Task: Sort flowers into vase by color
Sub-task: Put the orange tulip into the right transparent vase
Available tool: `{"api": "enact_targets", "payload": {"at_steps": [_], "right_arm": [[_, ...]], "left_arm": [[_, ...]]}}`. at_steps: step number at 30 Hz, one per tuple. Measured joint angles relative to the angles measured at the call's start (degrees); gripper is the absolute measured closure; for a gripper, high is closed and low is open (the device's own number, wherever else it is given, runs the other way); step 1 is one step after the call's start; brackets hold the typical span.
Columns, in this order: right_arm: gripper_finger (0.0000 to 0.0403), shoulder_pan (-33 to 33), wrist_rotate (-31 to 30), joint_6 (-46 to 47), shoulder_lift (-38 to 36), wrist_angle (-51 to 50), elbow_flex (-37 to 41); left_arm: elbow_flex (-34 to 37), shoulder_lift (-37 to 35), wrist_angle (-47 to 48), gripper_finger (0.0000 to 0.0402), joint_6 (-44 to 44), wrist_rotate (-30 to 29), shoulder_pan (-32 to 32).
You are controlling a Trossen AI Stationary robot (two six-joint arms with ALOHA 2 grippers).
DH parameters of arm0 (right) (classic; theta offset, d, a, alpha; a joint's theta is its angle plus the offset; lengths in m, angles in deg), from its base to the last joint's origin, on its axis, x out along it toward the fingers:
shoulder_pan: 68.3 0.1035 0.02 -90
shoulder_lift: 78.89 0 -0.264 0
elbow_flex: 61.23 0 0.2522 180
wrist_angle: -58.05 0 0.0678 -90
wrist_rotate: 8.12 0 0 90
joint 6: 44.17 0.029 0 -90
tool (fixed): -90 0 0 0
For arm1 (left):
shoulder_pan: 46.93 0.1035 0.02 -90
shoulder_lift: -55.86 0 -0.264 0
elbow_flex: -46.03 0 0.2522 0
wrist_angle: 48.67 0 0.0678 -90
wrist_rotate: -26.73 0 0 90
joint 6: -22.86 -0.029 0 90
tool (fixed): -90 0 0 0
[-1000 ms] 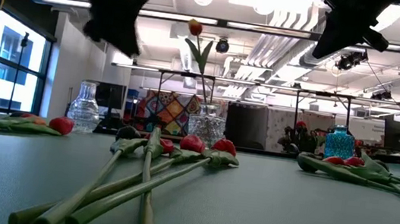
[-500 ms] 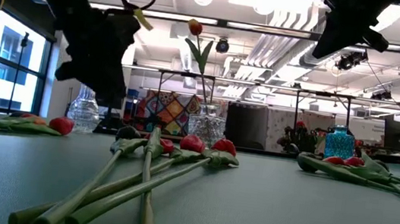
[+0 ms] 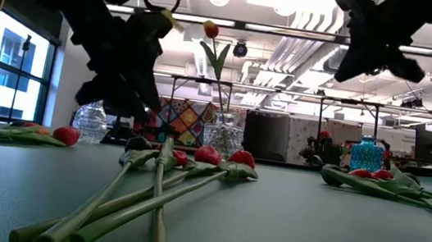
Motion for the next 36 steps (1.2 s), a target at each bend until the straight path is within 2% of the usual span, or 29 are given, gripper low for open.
{"api": "enact_targets", "payload": {"at_steps": [4, 7, 10, 14, 18, 22, 25, 31, 36], "right_arm": [[0.0392, 3.57, -1.51, -1.79, 4.37, 21.09, 6.98], [0.0387, 4.35, -0.96, 1.03, 9.79, 28.60, 9.03], [0.0370, 4.69, -0.24, 3.73, 14.79, 28.48, 8.20], [0.0326, 5.79, 3.15, 3.92, 21.95, 32.18, 5.51], [0.0272, 6.89, 4.72, 3.93, 30.73, 32.70, 1.01], [0.0239, 7.02, 6.24, 4.01, 37.16, 32.73, -4.61], [0.0233, 7.00, 6.35, 4.44, 40.29, 31.30, -8.84], [0.0248, 6.87, 7.20, 9.83, 45.15, 18.78, -14.50], [0.0269, 6.25, 7.64, 11.52, 47.09, 20.35, -15.18]], "left_arm": [[0.00, -2.82, 0.56, 0.0282, -1.44, -0.04, -0.02], [0.00, -5.31, 3.90, 0.0282, -2.05, -0.06, -0.03], [0.00, -7.96, 8.32, 0.0282, -2.23, -0.09, -0.33], [0.00, -10.50, 12.53, 0.0282, -4.28, -0.96, -0.59], [-0.01, -11.34, 13.33, 0.0282, -5.55, -1.18, -0.57], [0.00, -11.38, 13.39, 0.0282, -4.63, -0.79, -0.72], [0.00, -11.38, 13.79, 0.0282, -4.65, 0.66, -1.10], [-0.02, -11.65, 18.22, 0.0282, -5.57, 1.93, -1.60], [-0.07, -12.03, 19.27, 0.0282, -8.02, 1.93, -1.47]]}}
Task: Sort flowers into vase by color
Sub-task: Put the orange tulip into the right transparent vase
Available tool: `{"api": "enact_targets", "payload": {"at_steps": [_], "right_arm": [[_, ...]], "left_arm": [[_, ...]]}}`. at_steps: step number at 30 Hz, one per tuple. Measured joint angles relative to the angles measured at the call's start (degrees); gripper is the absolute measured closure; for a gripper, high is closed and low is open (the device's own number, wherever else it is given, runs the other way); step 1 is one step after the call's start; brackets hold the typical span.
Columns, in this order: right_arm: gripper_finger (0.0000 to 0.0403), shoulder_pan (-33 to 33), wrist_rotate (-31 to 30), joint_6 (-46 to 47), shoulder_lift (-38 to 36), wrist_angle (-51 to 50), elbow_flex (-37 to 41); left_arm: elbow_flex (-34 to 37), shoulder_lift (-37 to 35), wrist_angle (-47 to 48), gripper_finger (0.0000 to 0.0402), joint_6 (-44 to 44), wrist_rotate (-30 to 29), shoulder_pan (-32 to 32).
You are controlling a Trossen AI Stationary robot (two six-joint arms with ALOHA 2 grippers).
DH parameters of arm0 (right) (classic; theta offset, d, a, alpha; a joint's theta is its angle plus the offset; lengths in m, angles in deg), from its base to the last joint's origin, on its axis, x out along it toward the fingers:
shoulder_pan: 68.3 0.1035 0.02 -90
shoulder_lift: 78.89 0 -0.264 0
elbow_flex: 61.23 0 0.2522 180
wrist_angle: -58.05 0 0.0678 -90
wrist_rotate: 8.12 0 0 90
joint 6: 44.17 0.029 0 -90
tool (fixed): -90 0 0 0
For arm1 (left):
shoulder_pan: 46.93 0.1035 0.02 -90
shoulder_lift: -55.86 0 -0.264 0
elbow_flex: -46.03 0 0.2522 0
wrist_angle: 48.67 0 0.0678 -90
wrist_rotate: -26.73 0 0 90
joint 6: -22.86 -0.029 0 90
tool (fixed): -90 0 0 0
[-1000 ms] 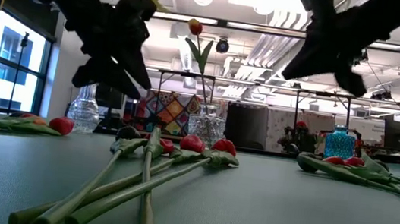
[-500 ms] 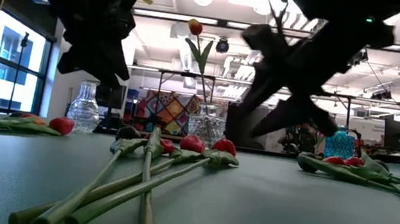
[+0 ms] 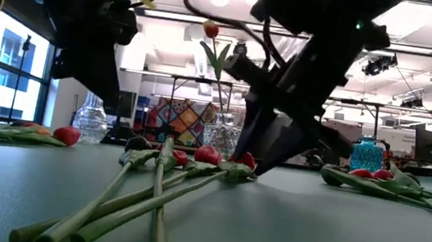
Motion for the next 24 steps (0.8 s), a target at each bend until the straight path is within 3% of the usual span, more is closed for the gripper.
{"api": "enact_targets", "payload": {"at_steps": [8, 17, 21, 24], "right_arm": [[0.0303, -2.62, 1.67, -1.00, 1.30, 1.86, 0.00], [0.0397, -2.76, 2.76, -3.82, -2.72, 1.89, 0.11], [0.0395, -1.82, -1.21, -4.36, -7.75, 0.82, 0.11], [0.0400, -1.15, -7.91, -7.69, -12.54, -0.13, 0.09]], "left_arm": [[0.00, -0.01, -0.22, 0.0282, -1.32, -0.04, 0.35], [0.00, -0.01, -0.22, 0.0282, -1.14, -0.11, 0.33], [0.00, -0.01, -0.23, 0.0282, -1.13, -0.21, 0.33], [0.00, -0.01, -0.26, 0.0282, -1.12, -0.71, 0.31]]}}
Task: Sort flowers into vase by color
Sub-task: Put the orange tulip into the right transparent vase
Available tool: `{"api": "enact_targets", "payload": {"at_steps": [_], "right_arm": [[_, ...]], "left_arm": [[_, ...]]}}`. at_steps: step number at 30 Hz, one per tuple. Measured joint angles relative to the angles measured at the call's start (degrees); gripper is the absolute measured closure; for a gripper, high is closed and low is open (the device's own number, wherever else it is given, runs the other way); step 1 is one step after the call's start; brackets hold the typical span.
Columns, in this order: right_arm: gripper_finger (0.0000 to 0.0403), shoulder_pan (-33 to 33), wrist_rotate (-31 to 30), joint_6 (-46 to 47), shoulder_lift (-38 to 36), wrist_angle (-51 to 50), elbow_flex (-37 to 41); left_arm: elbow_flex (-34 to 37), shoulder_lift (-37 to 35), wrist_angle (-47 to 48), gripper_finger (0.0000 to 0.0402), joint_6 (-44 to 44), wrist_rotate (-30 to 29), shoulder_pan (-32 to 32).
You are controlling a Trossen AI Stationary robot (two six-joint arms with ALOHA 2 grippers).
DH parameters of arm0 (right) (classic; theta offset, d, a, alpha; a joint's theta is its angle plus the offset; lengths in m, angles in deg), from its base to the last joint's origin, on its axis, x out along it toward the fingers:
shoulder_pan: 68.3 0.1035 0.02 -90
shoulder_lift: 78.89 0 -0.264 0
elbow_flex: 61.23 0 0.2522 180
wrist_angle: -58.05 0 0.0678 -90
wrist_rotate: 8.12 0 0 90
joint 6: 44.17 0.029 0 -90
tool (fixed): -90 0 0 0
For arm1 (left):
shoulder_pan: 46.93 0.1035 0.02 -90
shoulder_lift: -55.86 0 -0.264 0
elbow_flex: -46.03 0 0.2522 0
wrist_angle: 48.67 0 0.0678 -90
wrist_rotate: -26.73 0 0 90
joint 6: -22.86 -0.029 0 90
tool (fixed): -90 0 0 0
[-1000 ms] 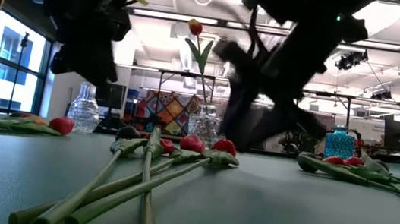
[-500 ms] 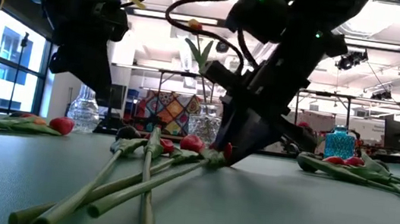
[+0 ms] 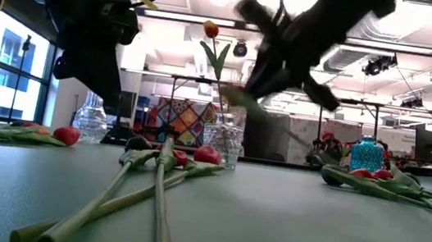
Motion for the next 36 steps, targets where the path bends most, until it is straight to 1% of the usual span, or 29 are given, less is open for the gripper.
{"api": "enact_targets", "payload": {"at_steps": [2, 6, 8, 11, 15, 18, 21, 23, 29, 32, 36], "right_arm": [[0.0399, 0.04, -5.88, -3.88, -3.08, -0.41, 0.00], [0.0401, -0.14, -18.27, -15.60, -8.84, 0.60, 0.00], [0.0402, -0.52, -23.13, -20.96, -11.15, 1.81, 0.00], [0.0402, -1.37, -27.52, -29.62, -13.98, 5.84, 0.00], [0.0402, -2.96, -29.71, -43.11, -16.94, 15.50, 0.00], [0.0402, -4.48, -30.01, -53.52, -18.28, 23.88, 0.00], [0.0402, -6.08, -29.56, -61.12, -18.75, 30.79, 0.00], [0.0402, -7.24, -28.34, -65.54, -18.73, 33.61, 0.00], [0.0403, -11.64, -21.77, -67.92, -18.64, 34.58, 0.00], [0.0403, -13.65, -19.59, -69.02, -18.64, 34.82, 0.00], [0.0403, -15.98, -14.09, -67.44, -18.28, 35.35, 0.00]], "left_arm": [[0.00, 0.00, -0.18, 0.0282, 0.00, -0.50, 0.00], [0.02, 0.01, -1.42, 0.0282, -1.37, -1.35, 0.02], [0.02, 0.00, -2.75, 0.0282, -2.90, -1.53, 0.02], [0.02, 0.01, -4.12, 0.0282, -4.76, -1.54, 0.03], [0.02, 0.00, -4.50, 0.0282, -3.64, -1.78, 0.04], [0.02, 0.01, -4.55, 0.0282, -1.88, -2.46, 0.03], [0.02, 0.01, -4.66, 0.0282, -0.40, -2.96, 0.04], [0.02, 0.01, -5.04, 0.0282, 0.17, -3.00, 0.04], [0.04, -0.17, -5.79, 0.0282, 6.45, -1.71, 0.02], [0.04, -0.26, -5.75, 0.0282, 7.65, -1.70, 0.04], [0.04, -0.26, -5.73, 0.0282, 8.75, -2.44, 0.04]]}}
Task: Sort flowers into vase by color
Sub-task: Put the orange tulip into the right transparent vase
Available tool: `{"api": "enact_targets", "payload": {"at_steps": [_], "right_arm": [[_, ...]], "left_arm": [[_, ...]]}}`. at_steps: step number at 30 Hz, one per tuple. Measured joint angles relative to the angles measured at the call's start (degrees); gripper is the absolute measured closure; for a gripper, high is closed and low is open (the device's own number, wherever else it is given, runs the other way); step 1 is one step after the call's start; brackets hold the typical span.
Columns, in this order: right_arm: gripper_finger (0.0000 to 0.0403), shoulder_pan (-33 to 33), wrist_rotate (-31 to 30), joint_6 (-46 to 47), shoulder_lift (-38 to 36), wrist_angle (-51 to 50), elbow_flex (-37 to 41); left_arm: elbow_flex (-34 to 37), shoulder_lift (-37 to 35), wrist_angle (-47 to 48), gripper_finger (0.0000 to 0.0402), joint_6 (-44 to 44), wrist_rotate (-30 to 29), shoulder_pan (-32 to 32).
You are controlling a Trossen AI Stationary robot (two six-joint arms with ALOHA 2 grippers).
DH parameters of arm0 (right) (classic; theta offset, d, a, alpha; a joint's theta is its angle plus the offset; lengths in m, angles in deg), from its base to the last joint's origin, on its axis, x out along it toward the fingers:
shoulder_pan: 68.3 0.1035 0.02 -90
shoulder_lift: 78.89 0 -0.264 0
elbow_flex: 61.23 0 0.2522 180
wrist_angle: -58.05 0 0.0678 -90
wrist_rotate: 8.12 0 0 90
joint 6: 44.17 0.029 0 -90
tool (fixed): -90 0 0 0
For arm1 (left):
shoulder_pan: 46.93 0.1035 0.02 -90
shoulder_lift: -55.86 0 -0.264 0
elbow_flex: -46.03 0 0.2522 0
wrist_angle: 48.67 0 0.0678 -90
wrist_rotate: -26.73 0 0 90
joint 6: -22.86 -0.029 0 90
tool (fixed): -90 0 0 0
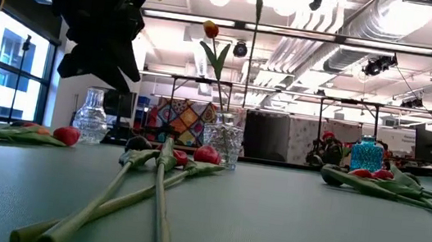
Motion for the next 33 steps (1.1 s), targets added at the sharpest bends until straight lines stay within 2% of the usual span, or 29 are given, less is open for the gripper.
{"api": "enact_targets", "payload": {"at_steps": [3, 9, 18, 22, 33], "right_arm": [[0.0403, -0.77, 2.39, 0.89, 1.58, -0.04, 0.00], [0.0403, -0.68, 2.78, 0.08, 5.00, 2.82, 0.02], [0.0403, -0.70, 2.70, -1.98, 3.69, 7.52, 0.00], [0.0403, -0.87, 1.08, -1.48, 4.53, 5.60, 0.00], [0.0400, -0.57, 2.60, 4.98, 6.75, 0.03, 0.02]], "left_arm": [[0.00, 0.00, -0.04, 0.0282, 0.32, -0.42, 0.00], [0.00, 0.01, 0.05, 0.0282, 1.43, -0.60, 0.00], [0.00, 0.02, 0.04, 0.0282, 1.92, -0.60, 0.00], [0.00, 0.02, 0.07, 0.0282, 1.87, -1.66, -0.02], [0.00, 0.04, 0.01, 0.0282, 0.83, -3.02, 2.19]]}}
